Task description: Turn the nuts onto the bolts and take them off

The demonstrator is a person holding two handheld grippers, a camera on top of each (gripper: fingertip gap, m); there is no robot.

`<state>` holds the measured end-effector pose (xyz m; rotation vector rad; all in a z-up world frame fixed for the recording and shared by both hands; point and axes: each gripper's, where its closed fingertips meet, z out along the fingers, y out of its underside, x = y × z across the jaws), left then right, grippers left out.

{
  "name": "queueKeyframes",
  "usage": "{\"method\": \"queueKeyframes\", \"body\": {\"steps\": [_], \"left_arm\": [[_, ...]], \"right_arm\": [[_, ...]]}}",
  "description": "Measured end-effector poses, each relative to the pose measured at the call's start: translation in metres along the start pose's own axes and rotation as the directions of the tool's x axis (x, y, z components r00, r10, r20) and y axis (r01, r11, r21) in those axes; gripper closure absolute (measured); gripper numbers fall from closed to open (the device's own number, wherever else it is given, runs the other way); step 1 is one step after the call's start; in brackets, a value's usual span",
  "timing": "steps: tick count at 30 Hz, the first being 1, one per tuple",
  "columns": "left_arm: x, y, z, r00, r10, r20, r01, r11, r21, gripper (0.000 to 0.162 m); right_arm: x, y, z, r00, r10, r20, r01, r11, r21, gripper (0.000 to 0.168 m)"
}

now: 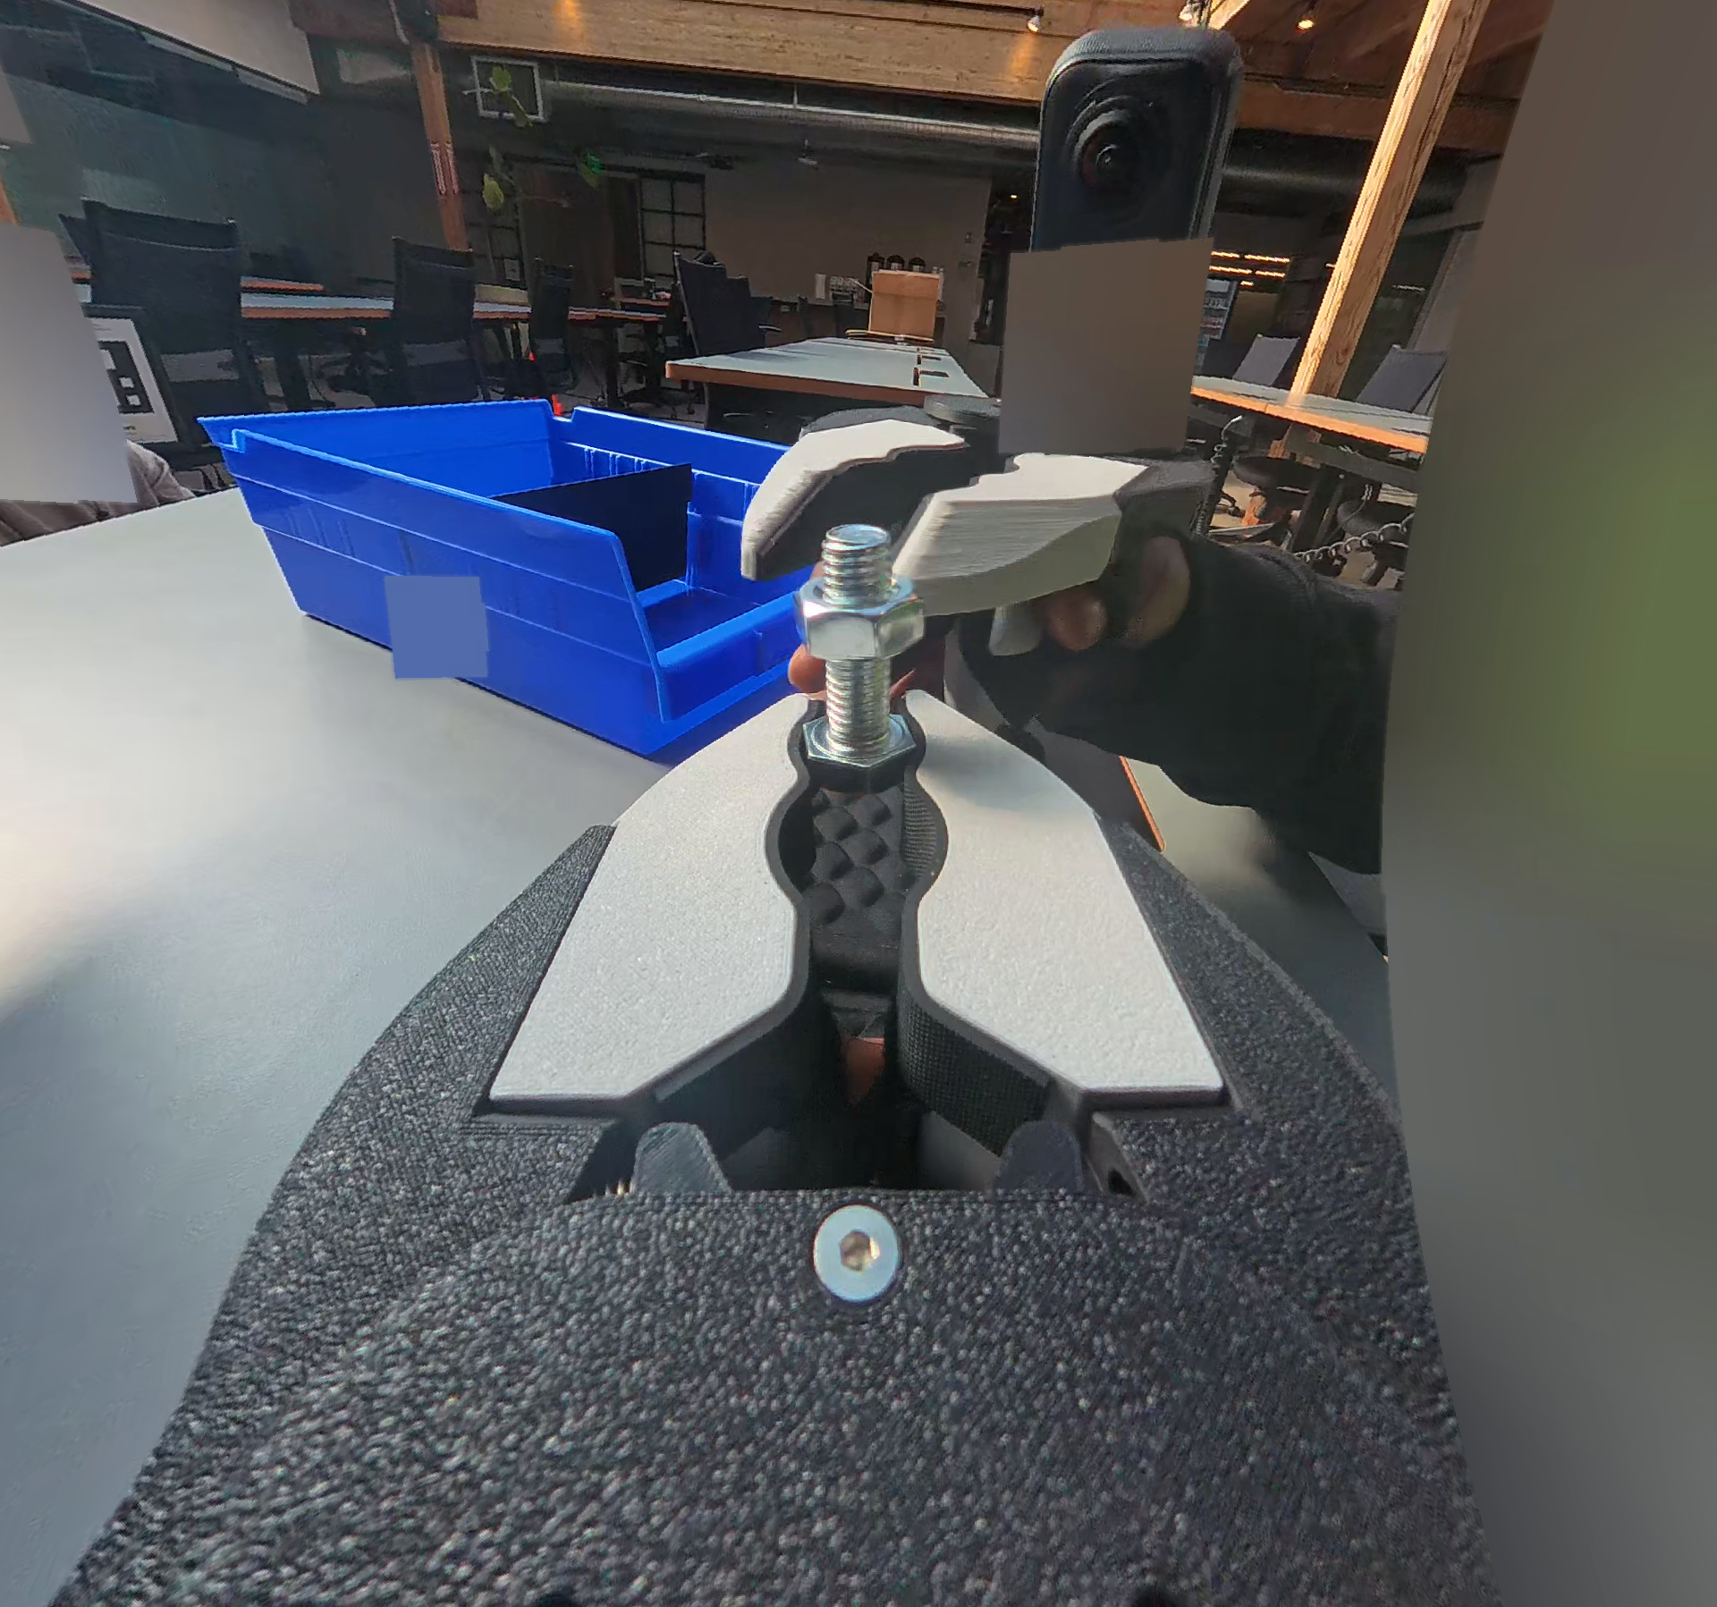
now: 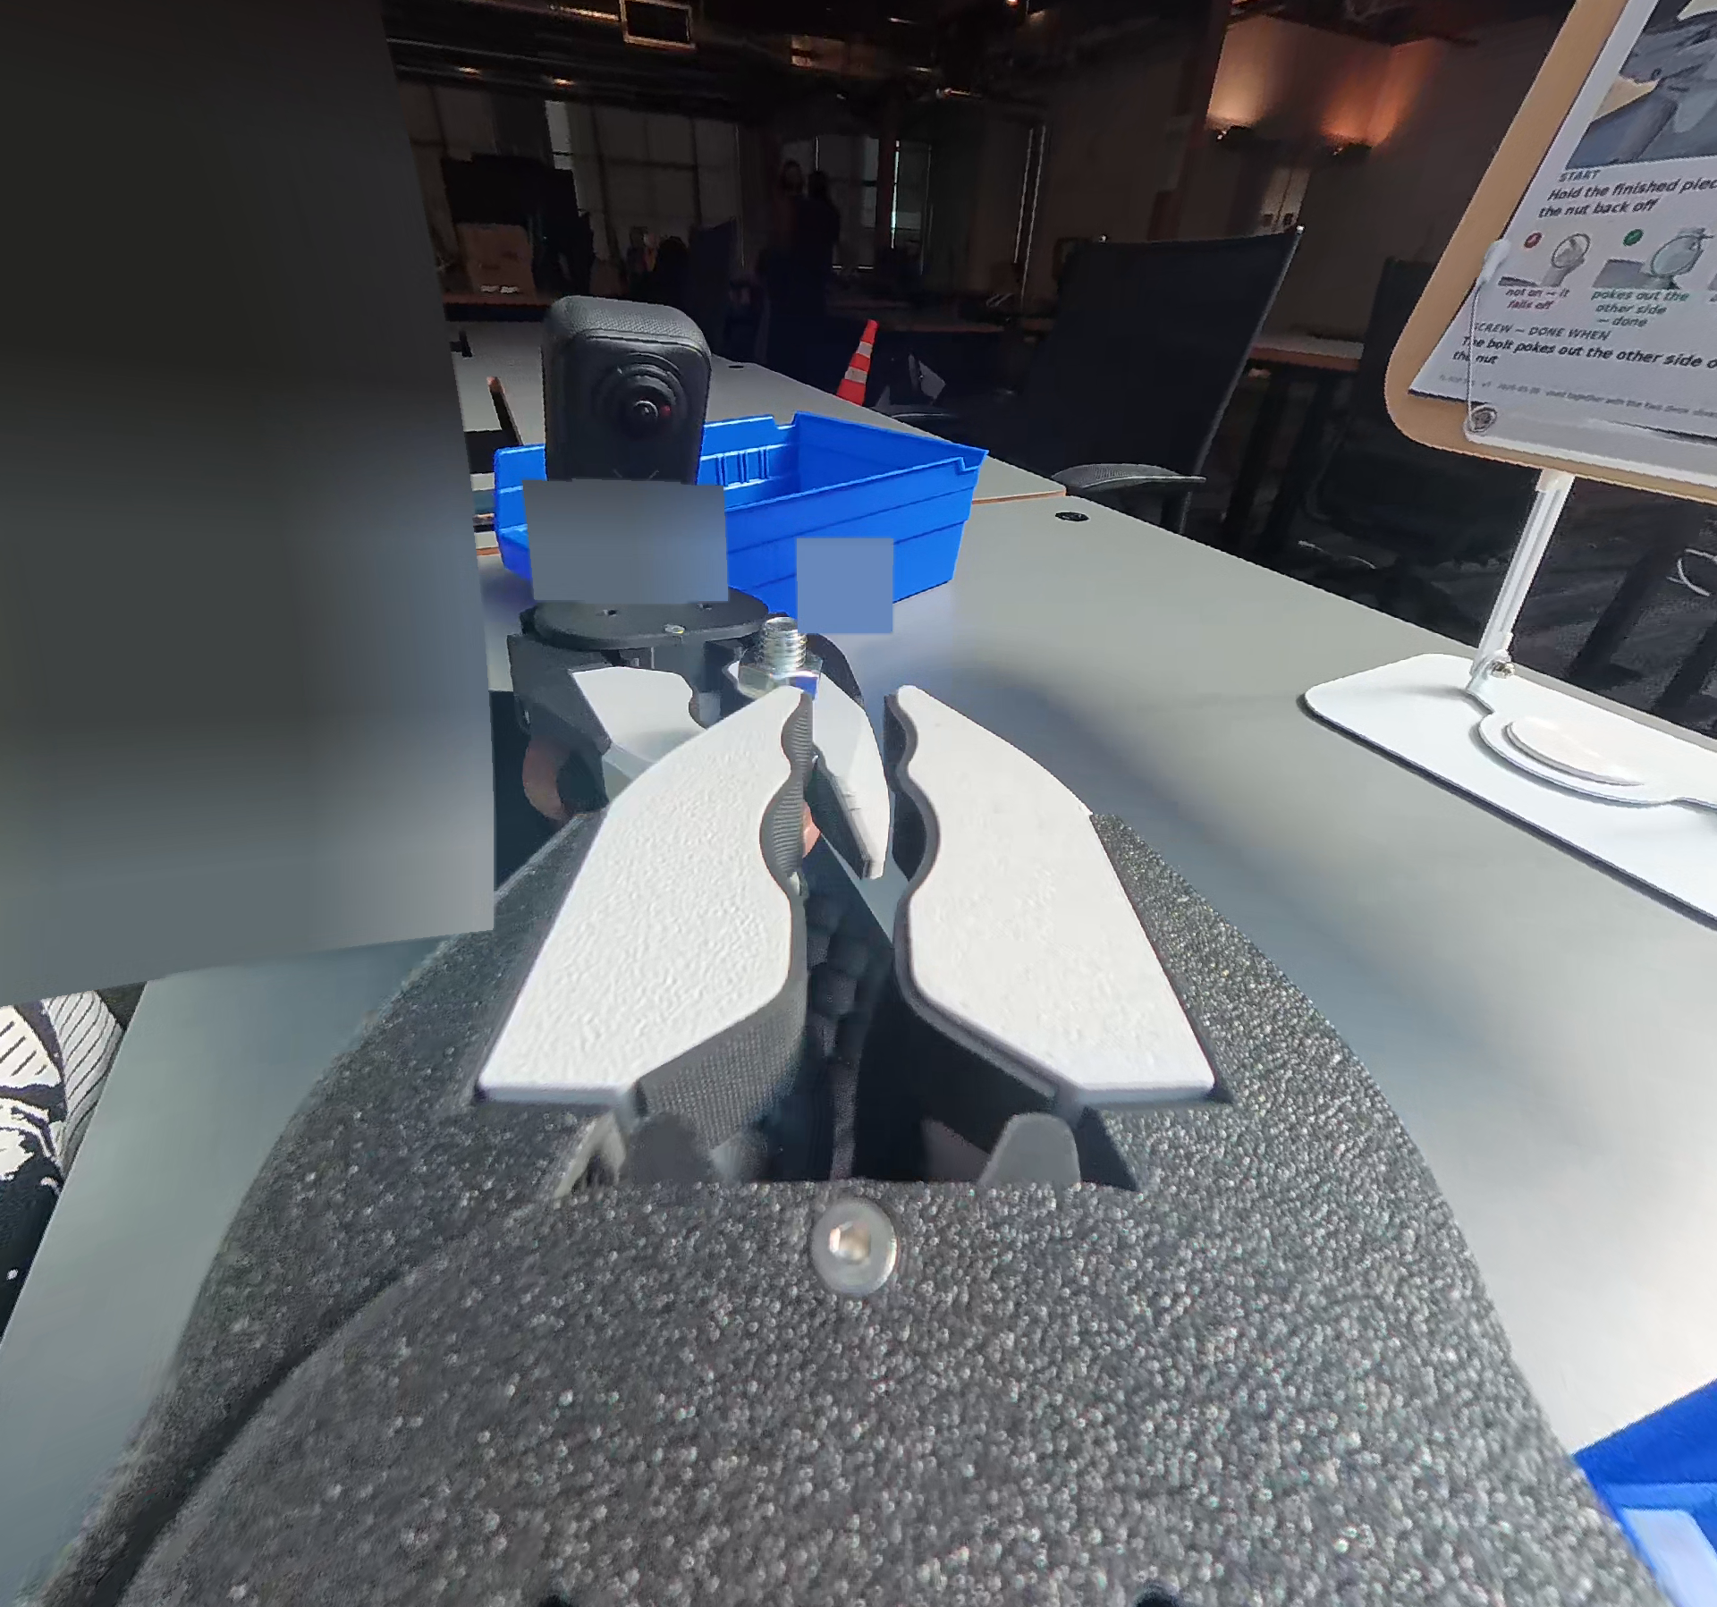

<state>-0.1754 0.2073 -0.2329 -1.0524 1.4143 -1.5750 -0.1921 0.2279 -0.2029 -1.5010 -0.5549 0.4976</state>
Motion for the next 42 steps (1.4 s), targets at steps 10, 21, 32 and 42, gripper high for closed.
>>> {"method": "queueKeyframes", "body": {"steps": [10, 21, 32, 42], "left_arm": [[0.0, 0.001, 0.0, 1.0, 0.003, 0.003, -0.003, 1.0, -0.004, 0.148], [0.0, 0.002, 0.001, 1.0, 0.009, 0.003, -0.009, 1.0, -0.012, 0.148], [0.0, 0.001, 0.0, 1.0, 0.003, 0.005, -0.002, 1.0, -0.008, 0.148], [0.0, 0.001, 0.0, 1.0, 0.0, 0.004, 0.0, 1.0, -0.005, 0.148]], "right_arm": [[-0.002, -0.004, -0.002, 1.0, 0.011, 0.017, -0.012, 1.0, 0.028, 0.138], [-0.009, 0.004, 0.037, 0.998, 0.044, 0.054, -0.043, 0.999, -0.014, 0.111], [-0.002, 0.002, 0.01, 0.999, 0.037, 0.013, -0.037, 0.999, -0.012, 0.128], [0.005, -0.001, -0.006, 1.0, 0.016, -0.014, -0.016, 1.0, -0.012, 0.163]]}}
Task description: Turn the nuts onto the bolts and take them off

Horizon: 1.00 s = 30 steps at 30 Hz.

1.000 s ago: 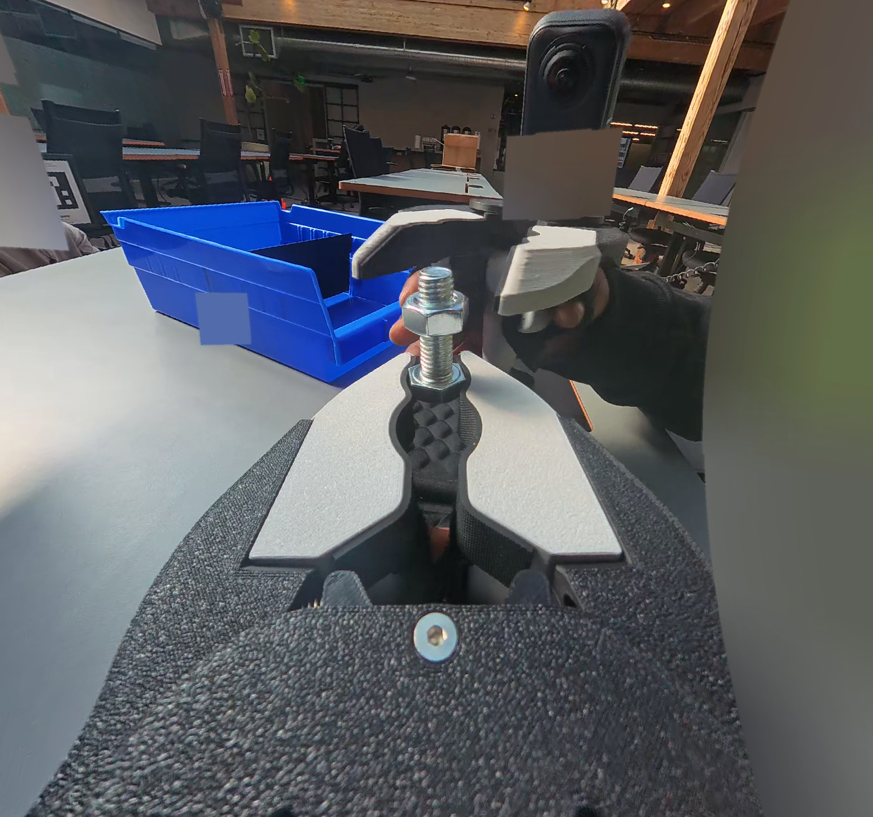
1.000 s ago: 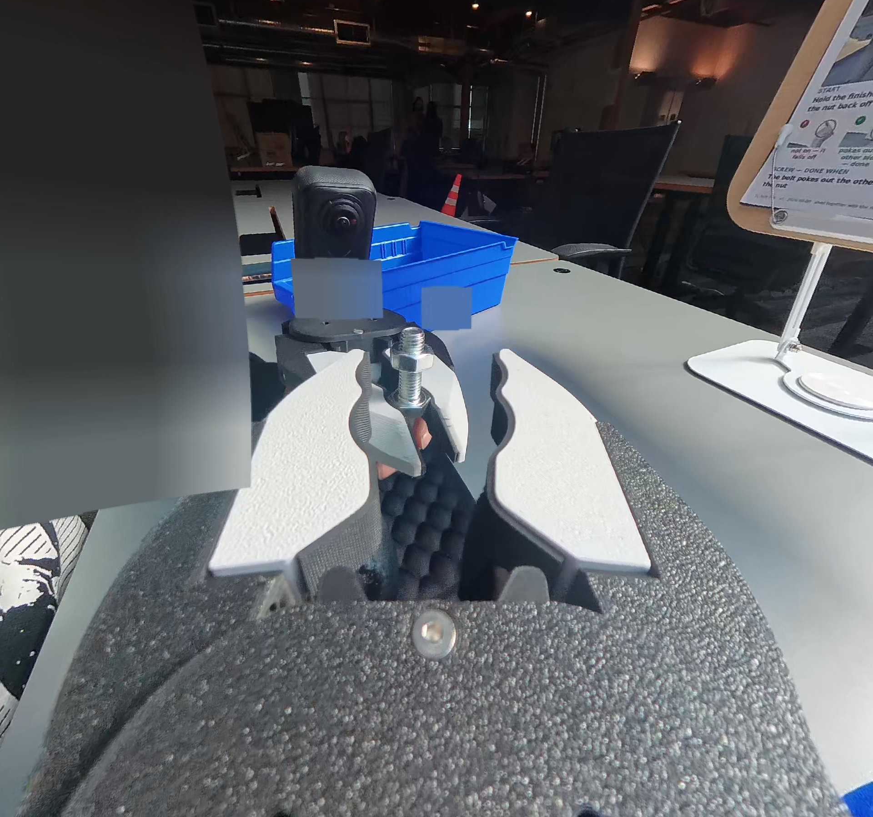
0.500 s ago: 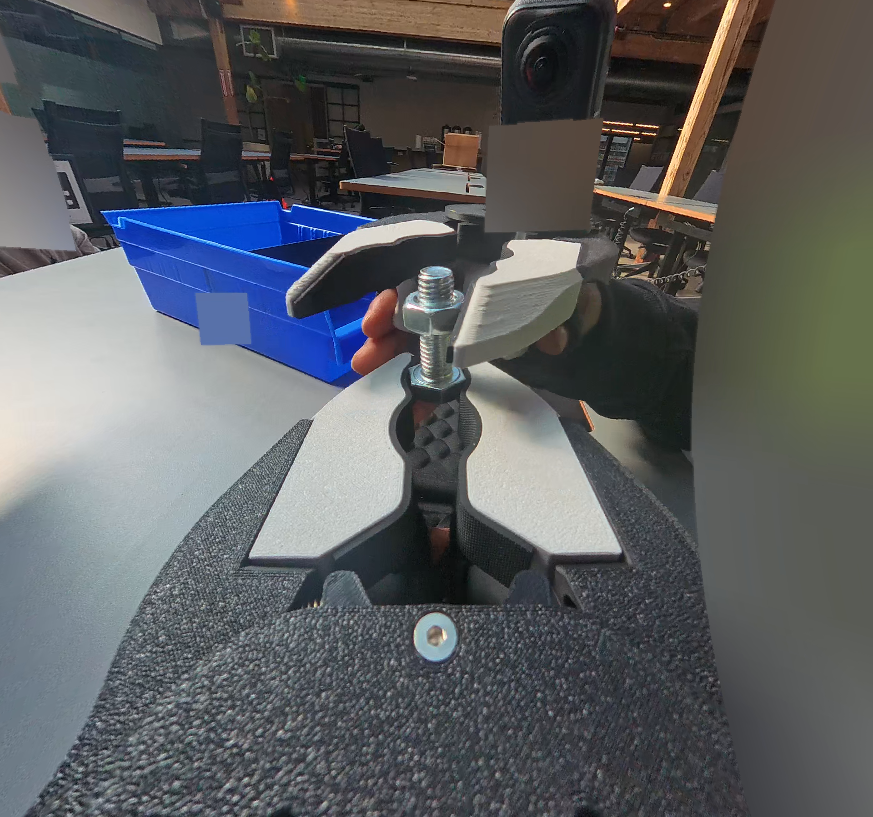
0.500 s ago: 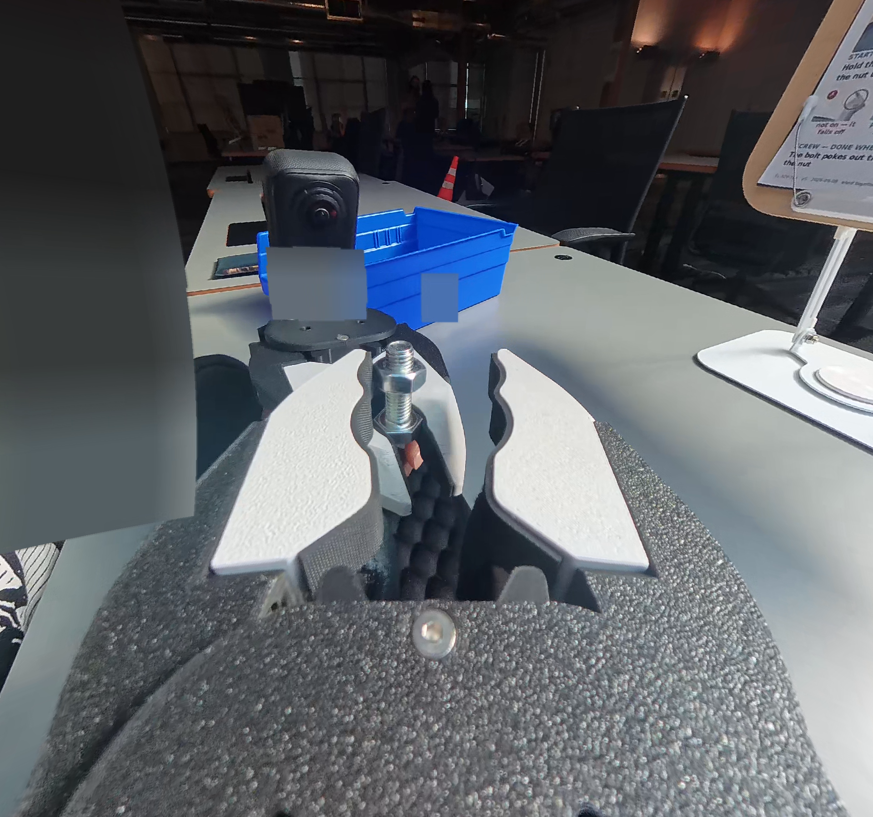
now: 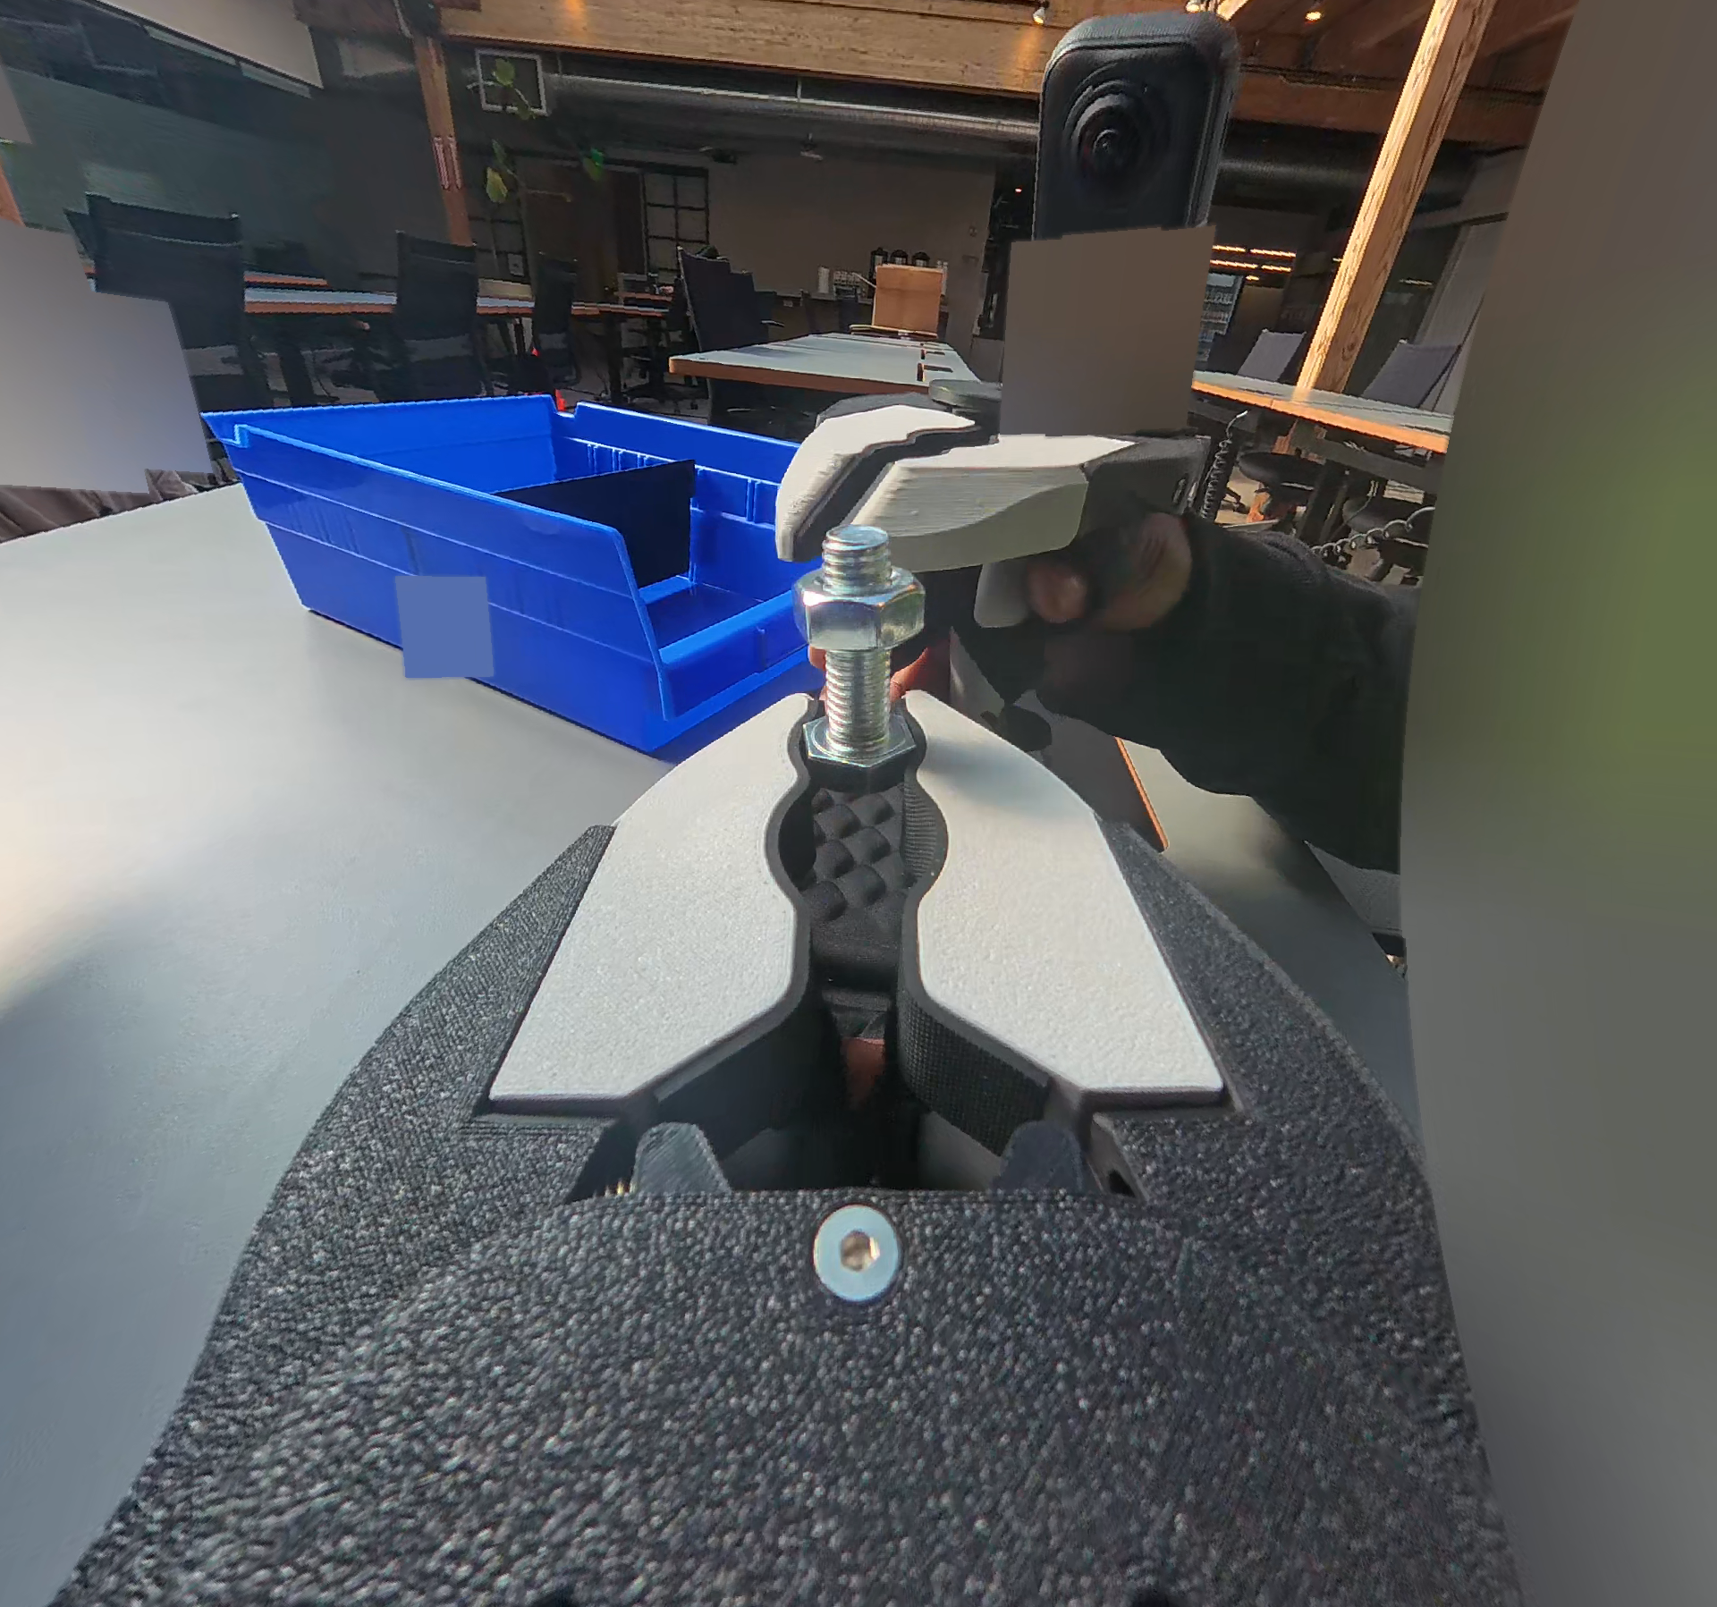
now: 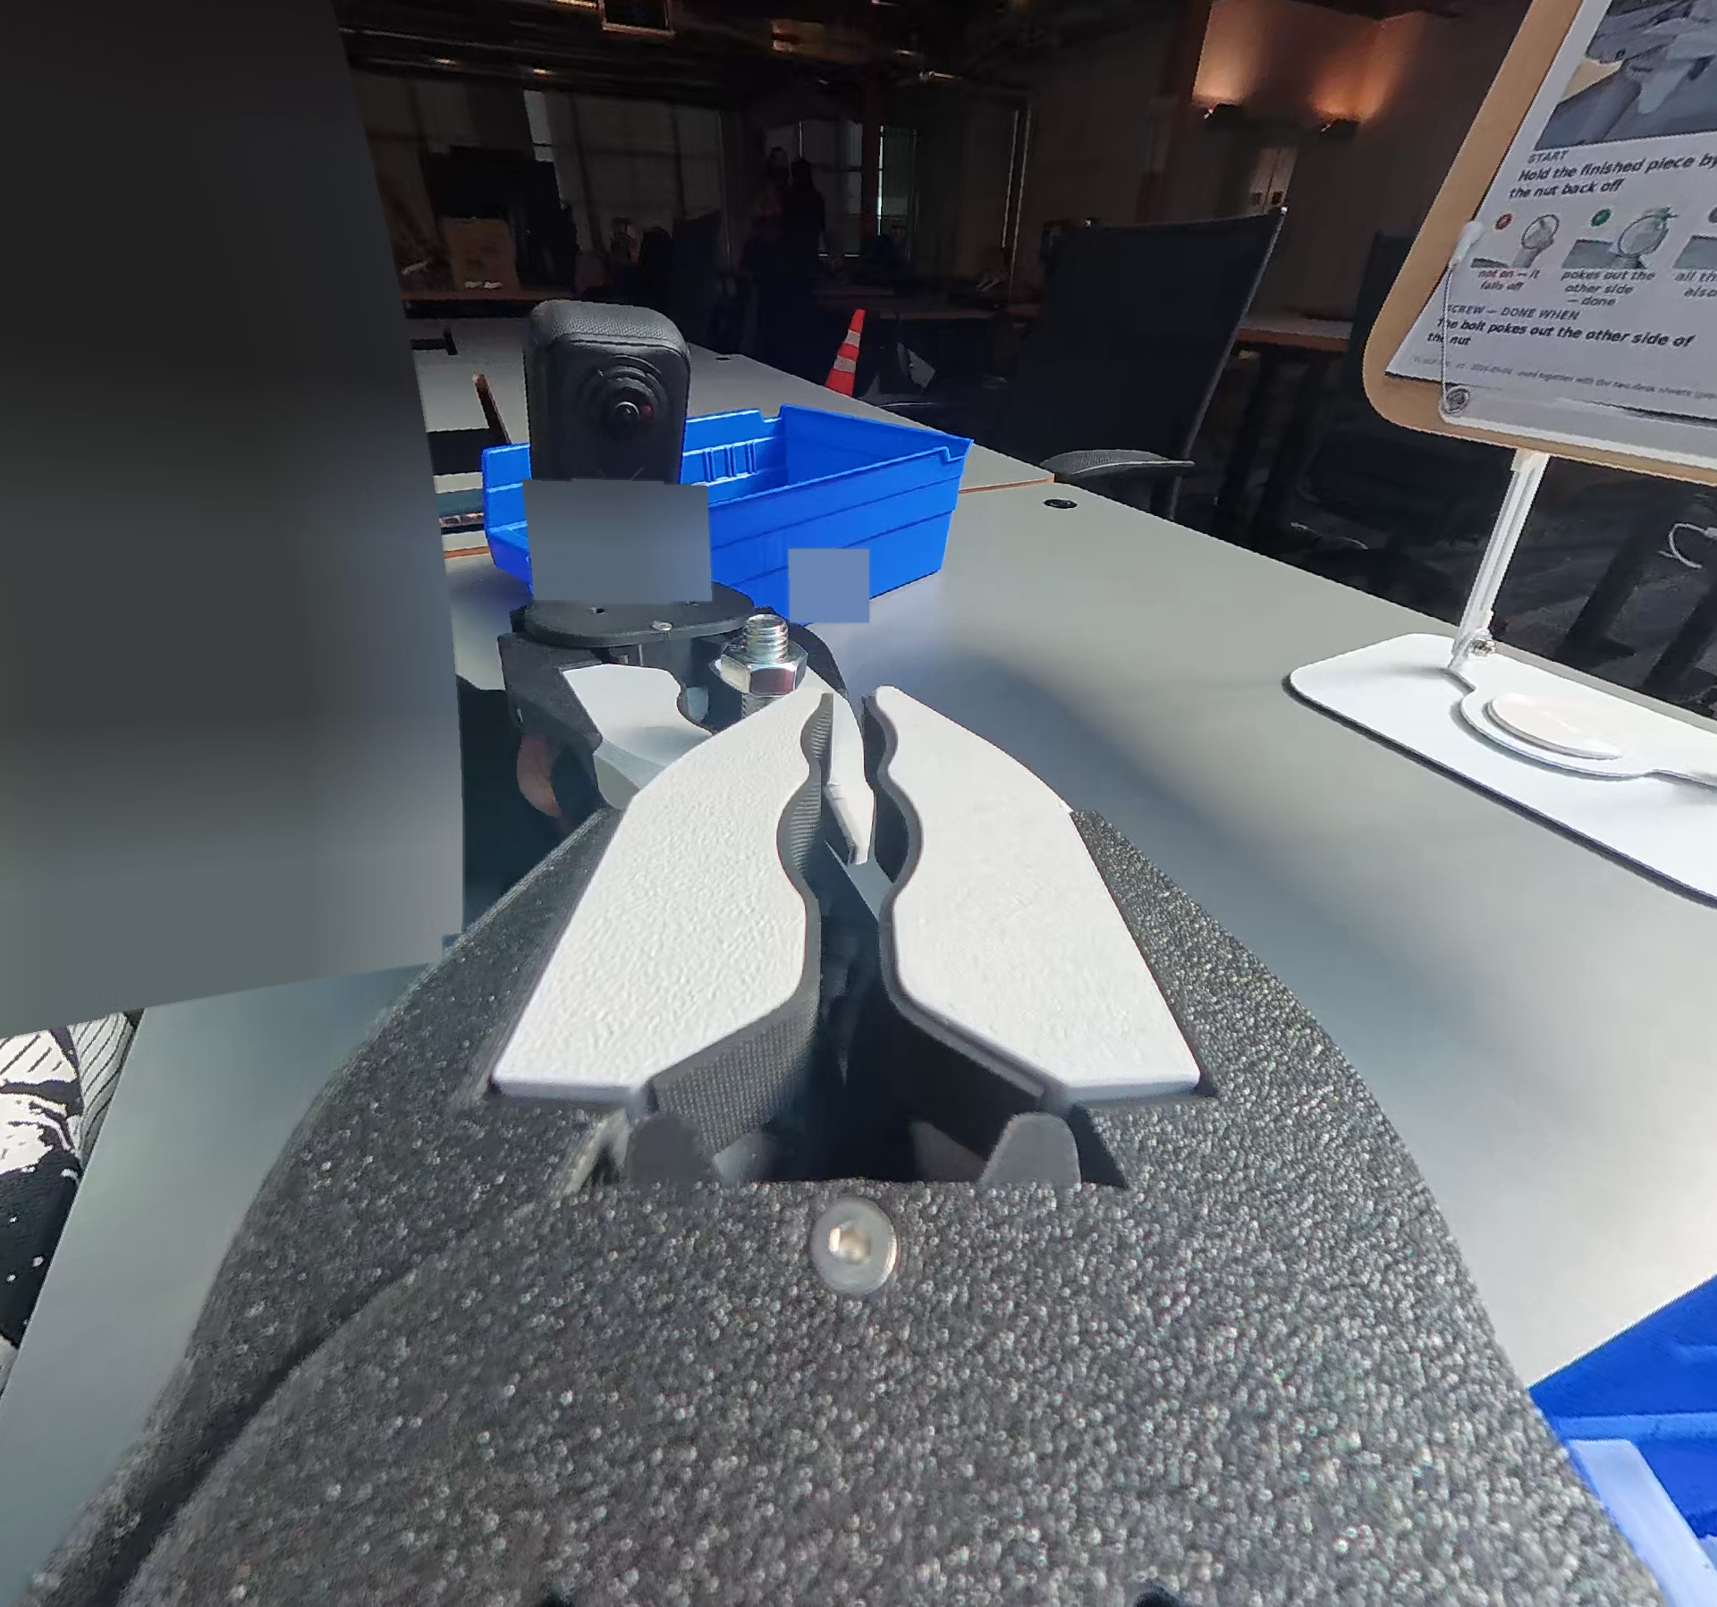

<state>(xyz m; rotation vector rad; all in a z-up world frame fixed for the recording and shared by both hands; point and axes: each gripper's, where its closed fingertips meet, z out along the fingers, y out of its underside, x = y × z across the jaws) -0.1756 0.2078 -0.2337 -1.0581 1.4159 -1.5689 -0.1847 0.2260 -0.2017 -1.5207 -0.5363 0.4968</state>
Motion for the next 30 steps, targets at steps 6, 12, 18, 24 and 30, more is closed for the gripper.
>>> {"method": "queueKeyframes", "body": {"steps": [6, 12, 18, 24, 30], "left_arm": [[0.0, 0.0, 0.0, 1.0, -0.001, 0.001, 0.001, 1.0, 0.001, 0.149], [0.0, 0.0, 0.0, 1.0, 0.004, 0.0, -0.004, 1.0, -0.005, 0.148], [0.0, 0.0, 0.0, 1.0, 0.004, 0.001, -0.004, 1.0, -0.004, 0.149], [0.0, 0.0, 0.0, 1.0, 0.001, 0.0, -0.001, 1.0, -0.003, 0.148], [0.0, 0.0, 0.0, 1.0, -0.001, 0.003, 0.001, 1.0, -0.001, 0.148]], "right_arm": [[-0.011, -0.001, 0.011, 0.999, 0.005, 0.054, -0.006, 1.0, 0.011, 0.123], [-0.011, 0.001, 0.035, 0.998, 0.021, 0.055, -0.021, 1.0, 0.008, 0.115], [-0.011, 0.006, 0.044, 0.998, 0.015, 0.057, -0.014, 1.0, -0.013, 0.116], [-0.008, 0.0, 0.028, 0.999, 0.018, 0.038, -0.018, 1.0, 0.01, 0.122], [-0.011, -0.002, 0.011, 0.999, -0.013, 0.043, 0.012, 1.0, 0.013, 0.144]]}}
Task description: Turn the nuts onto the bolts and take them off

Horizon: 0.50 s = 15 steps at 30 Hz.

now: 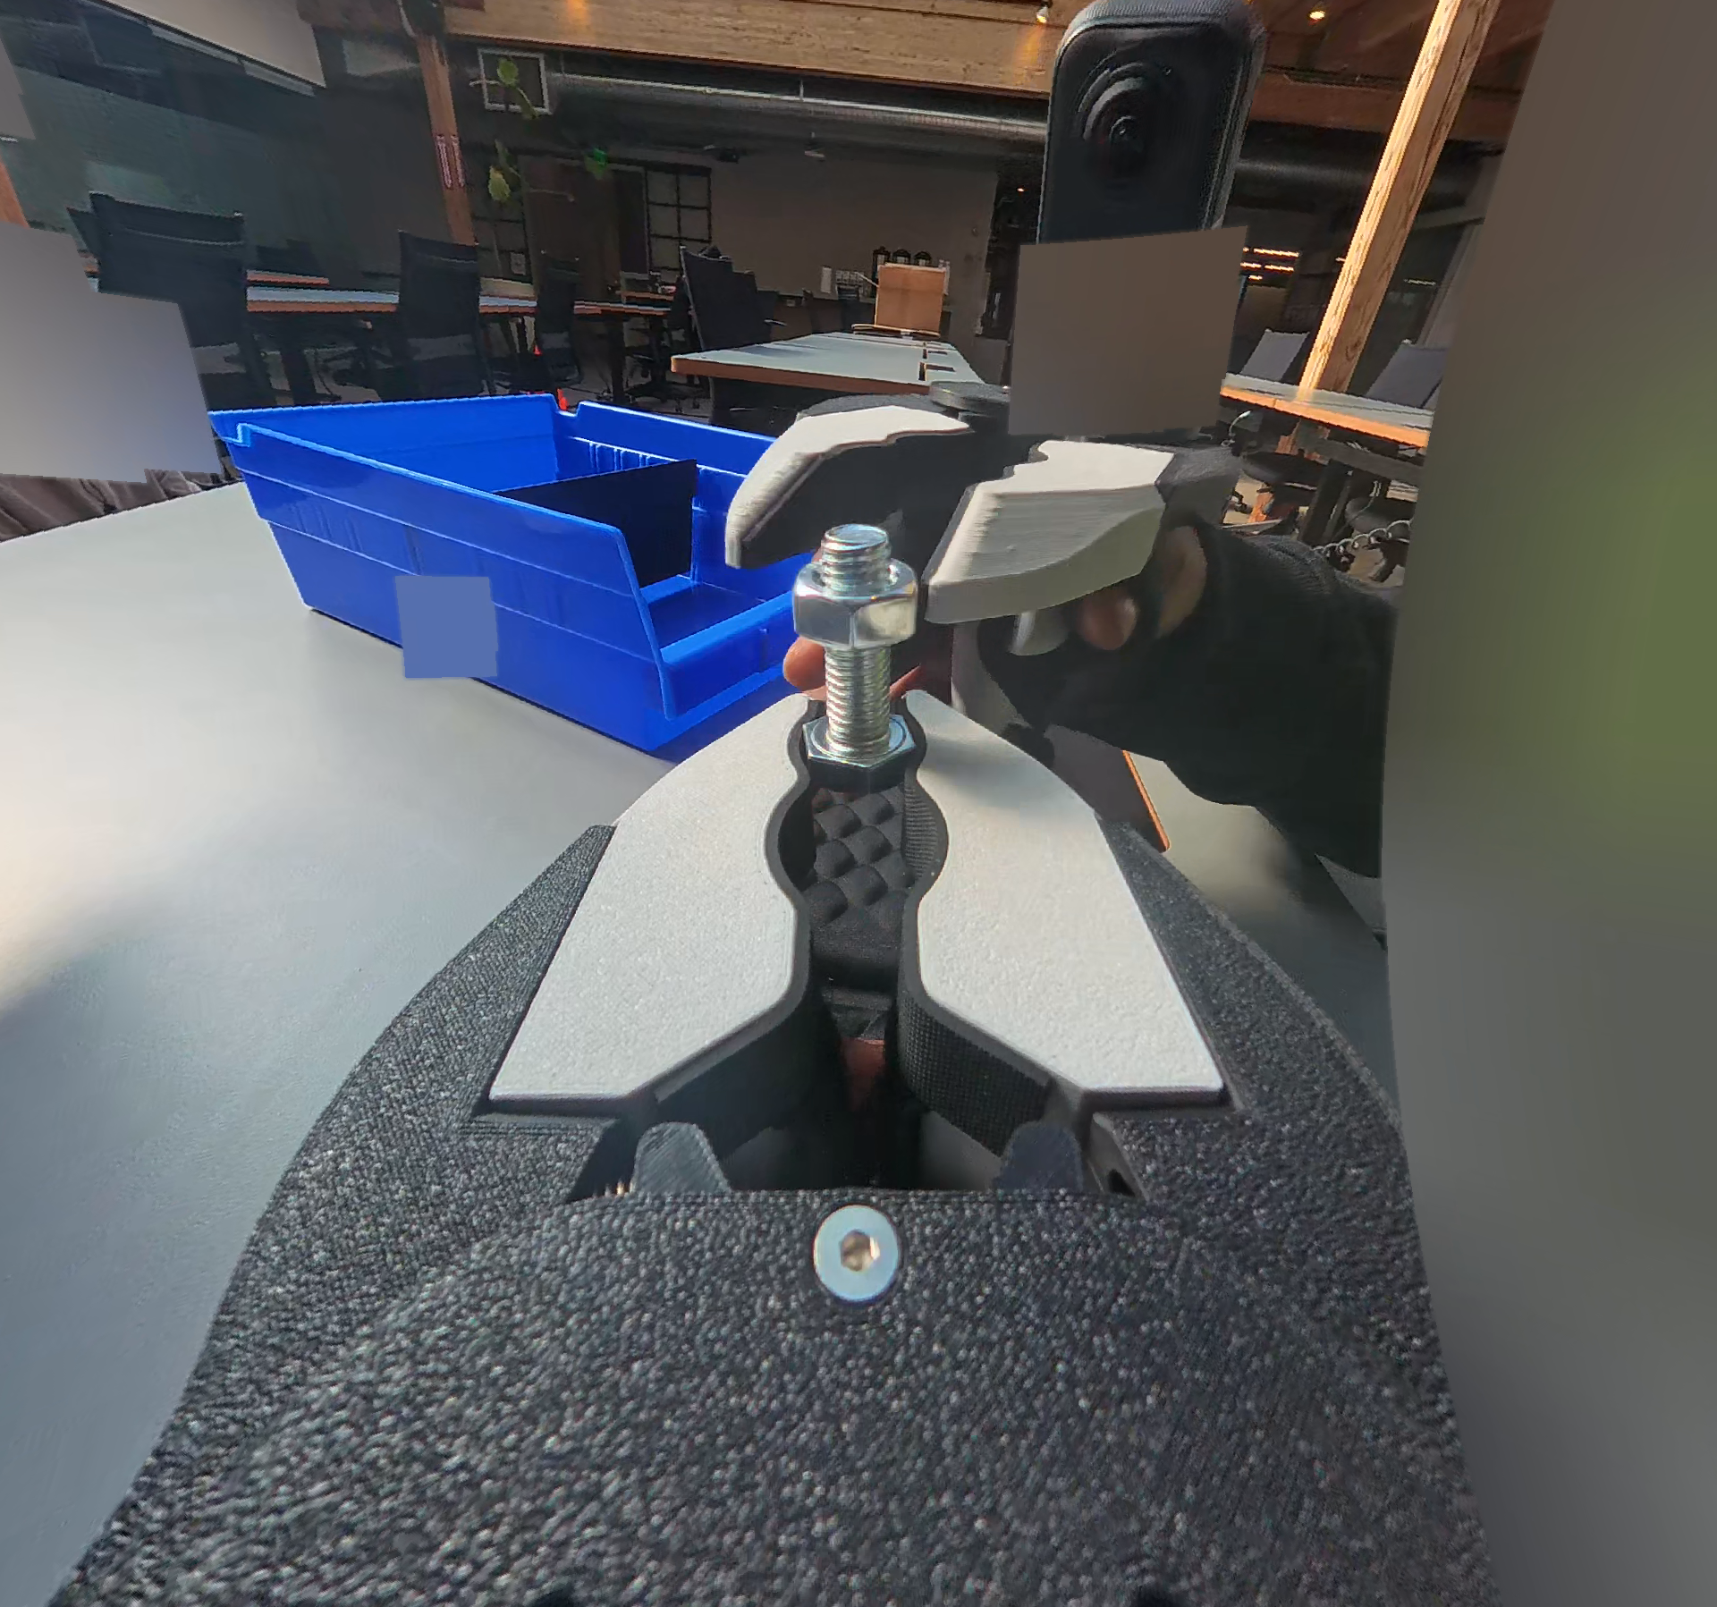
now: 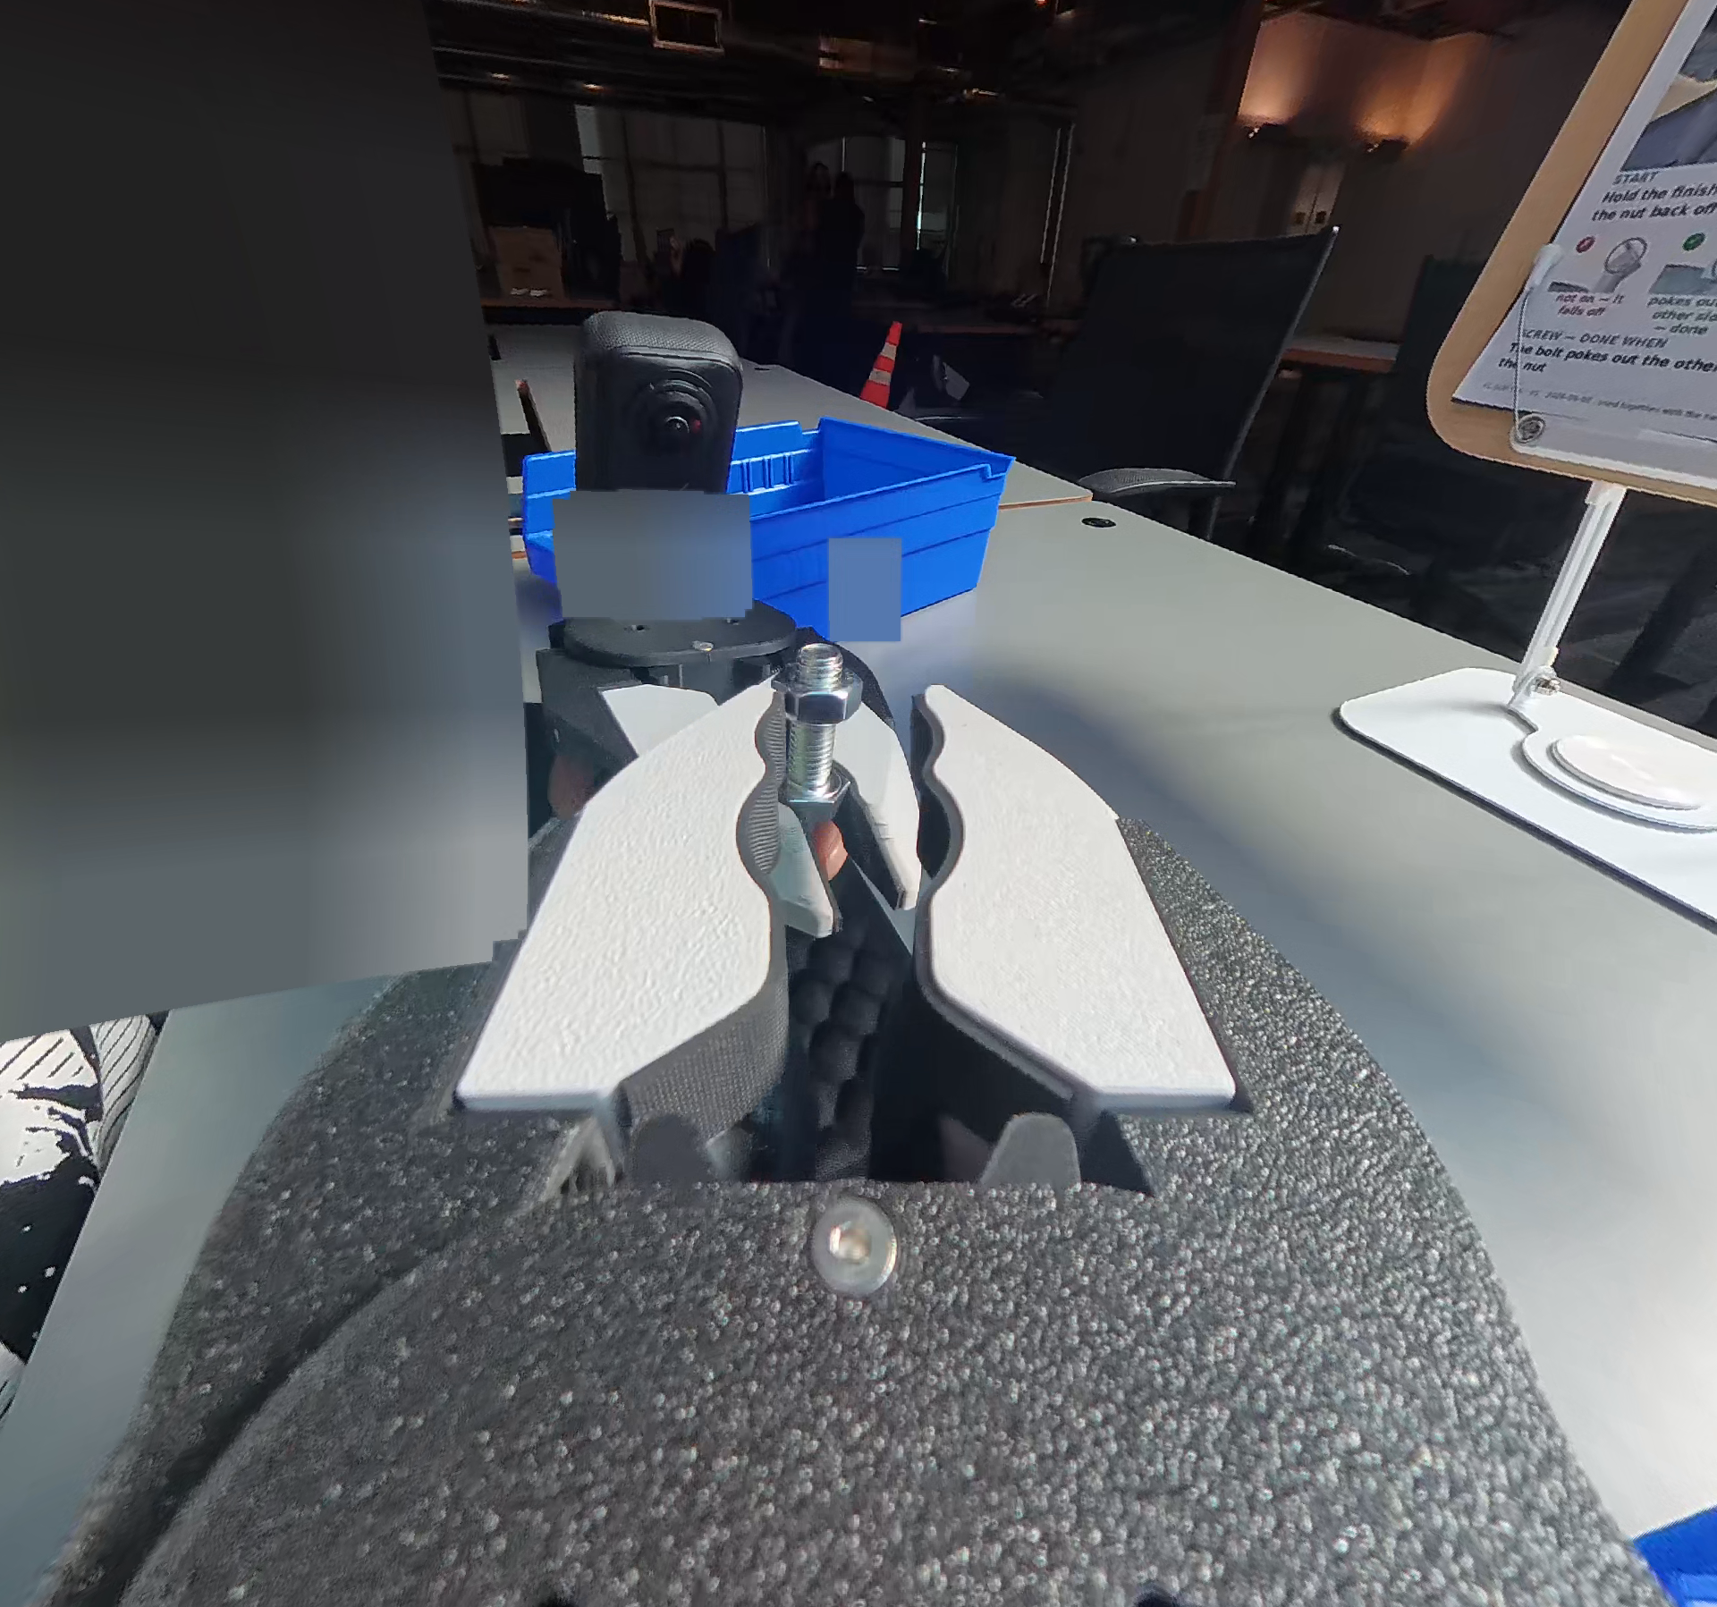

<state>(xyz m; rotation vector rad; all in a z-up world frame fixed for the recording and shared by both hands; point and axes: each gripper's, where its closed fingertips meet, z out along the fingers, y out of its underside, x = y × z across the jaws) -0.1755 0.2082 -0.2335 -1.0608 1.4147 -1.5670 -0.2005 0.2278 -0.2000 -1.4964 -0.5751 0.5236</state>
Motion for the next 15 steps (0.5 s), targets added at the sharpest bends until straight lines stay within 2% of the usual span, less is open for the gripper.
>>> {"method": "queueKeyframes", "body": {"steps": [3, 7, 11, 15], "left_arm": [[0.0, 0.0, 0.0, 1.0, 0.002, 0.0, -0.002, 1.0, 0.002, 0.148], [0.001, 0.0, 0.001, 1.0, 0.005, 0.0, -0.005, 1.0, -0.003, 0.149], [0.0, 0.0, 0.0, 1.0, 0.003, 0.001, -0.003, 1.0, 0.0, 0.149], [0.0, 0.0, 0.001, 1.0, 0.005, 0.003, -0.005, 1.0, 0.0, 0.148]], "right_arm": [[0.005, -0.002, -0.007, 0.999, -0.015, -0.033, 0.015, 1.0, 0.003, 0.163], [0.008, -0.002, -0.012, 0.999, -0.006, -0.043, 0.006, 1.0, 0.003, 0.162], [0.001, -0.001, -0.003, 1.0, 0.018, -0.006, -0.018, 1.0, 0.008, 0.132], [0.001, 0.003, 0.013, 1.0, 0.015, -0.005, -0.015, 1.0, -0.001, 0.12]]}}
